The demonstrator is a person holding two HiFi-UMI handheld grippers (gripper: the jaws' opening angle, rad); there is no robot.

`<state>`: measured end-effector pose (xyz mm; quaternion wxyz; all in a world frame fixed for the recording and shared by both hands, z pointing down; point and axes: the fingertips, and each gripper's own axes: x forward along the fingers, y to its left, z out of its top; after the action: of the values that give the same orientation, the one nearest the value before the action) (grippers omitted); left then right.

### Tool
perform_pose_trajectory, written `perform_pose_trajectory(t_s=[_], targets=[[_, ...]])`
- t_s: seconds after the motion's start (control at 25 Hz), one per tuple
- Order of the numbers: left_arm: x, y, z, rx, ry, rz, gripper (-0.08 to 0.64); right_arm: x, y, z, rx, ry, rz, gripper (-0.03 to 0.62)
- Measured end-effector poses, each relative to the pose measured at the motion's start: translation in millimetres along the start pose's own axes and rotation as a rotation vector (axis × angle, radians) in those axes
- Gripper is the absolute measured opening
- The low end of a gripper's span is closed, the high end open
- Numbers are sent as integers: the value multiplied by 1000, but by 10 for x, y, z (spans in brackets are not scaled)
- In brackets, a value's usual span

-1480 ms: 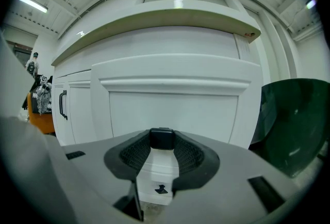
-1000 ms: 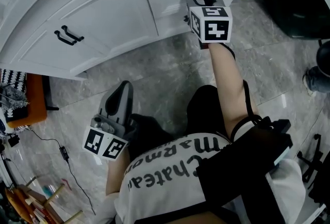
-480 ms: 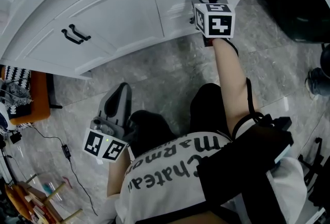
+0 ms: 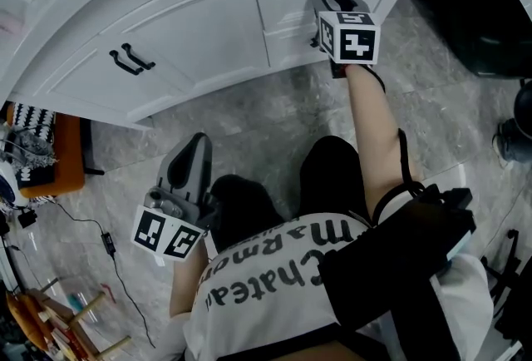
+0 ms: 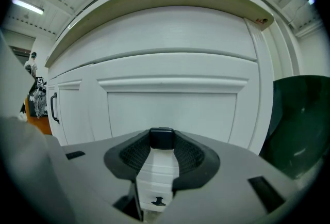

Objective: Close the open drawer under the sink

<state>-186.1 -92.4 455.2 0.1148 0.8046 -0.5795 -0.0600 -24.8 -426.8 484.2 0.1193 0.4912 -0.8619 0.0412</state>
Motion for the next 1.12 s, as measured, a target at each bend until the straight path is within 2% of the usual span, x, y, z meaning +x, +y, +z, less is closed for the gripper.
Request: perform_pose_trajectory(t_s=[0.16,0.32,0.56,0.68,0.88,1.12], targets=[[18,7,-48,2,11,-2,8,2,-1,-7,18,-25,15,150],[59,41,-188,-28,32,-13,8,8,2,-18,7,-26,30,150],[177,-197,-181,-58,12,-120,8,-8,-3,8,-15,-28,20,150],[175,-336,-33,-58,24,-142,8,-2,3,35,-23,-29,8,150],[33,-535,346,-7,60,-172,8,10,-2,18,0,31,-14,153],[-143,-663,797,-43,66,-144,8,-24,-22,3,48,153,6,153]])
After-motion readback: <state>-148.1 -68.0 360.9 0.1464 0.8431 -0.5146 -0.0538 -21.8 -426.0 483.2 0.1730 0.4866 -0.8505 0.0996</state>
